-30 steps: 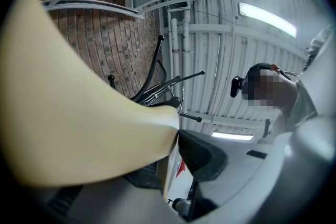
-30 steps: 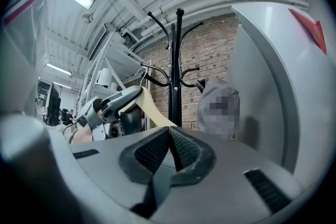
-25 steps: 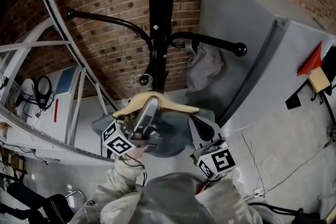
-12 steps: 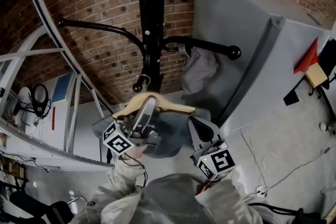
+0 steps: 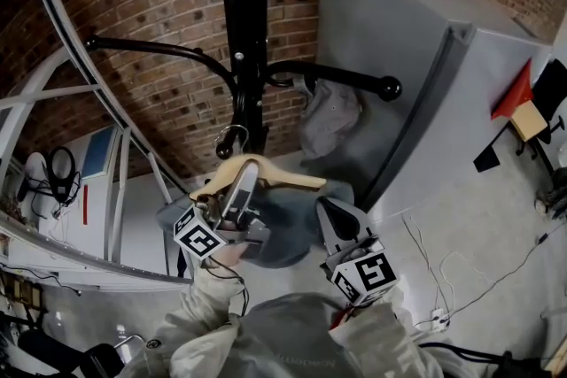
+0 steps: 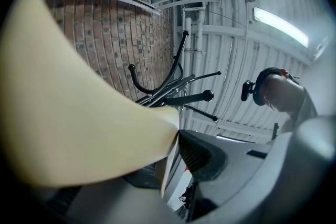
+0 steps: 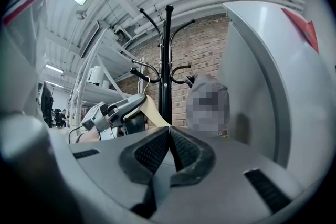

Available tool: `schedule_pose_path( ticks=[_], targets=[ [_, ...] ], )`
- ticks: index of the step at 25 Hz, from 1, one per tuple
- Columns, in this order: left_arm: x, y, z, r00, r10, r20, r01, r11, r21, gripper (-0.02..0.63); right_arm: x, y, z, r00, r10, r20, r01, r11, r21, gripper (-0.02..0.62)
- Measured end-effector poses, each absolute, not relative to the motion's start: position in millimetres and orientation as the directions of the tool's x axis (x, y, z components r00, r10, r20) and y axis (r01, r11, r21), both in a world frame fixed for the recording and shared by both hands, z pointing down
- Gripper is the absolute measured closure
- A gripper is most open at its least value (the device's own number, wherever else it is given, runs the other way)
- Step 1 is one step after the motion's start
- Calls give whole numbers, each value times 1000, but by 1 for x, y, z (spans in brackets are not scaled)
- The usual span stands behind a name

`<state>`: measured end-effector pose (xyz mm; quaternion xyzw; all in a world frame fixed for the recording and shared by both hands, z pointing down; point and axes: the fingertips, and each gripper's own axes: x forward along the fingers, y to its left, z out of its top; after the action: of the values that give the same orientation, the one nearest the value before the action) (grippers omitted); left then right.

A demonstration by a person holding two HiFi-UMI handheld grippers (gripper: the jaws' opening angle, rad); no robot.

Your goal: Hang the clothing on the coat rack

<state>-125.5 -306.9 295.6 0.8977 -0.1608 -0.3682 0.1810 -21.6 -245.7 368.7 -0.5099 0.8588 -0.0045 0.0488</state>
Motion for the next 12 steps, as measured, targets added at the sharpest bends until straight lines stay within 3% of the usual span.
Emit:
schedule_pose_path(
  ticks=[12],
  targets=[
    [-122,-319,303,659,-452,-601,-186,-873,452,505,-13,-251,375,-490,-870,-57,-867,493,-72,571]
  ],
)
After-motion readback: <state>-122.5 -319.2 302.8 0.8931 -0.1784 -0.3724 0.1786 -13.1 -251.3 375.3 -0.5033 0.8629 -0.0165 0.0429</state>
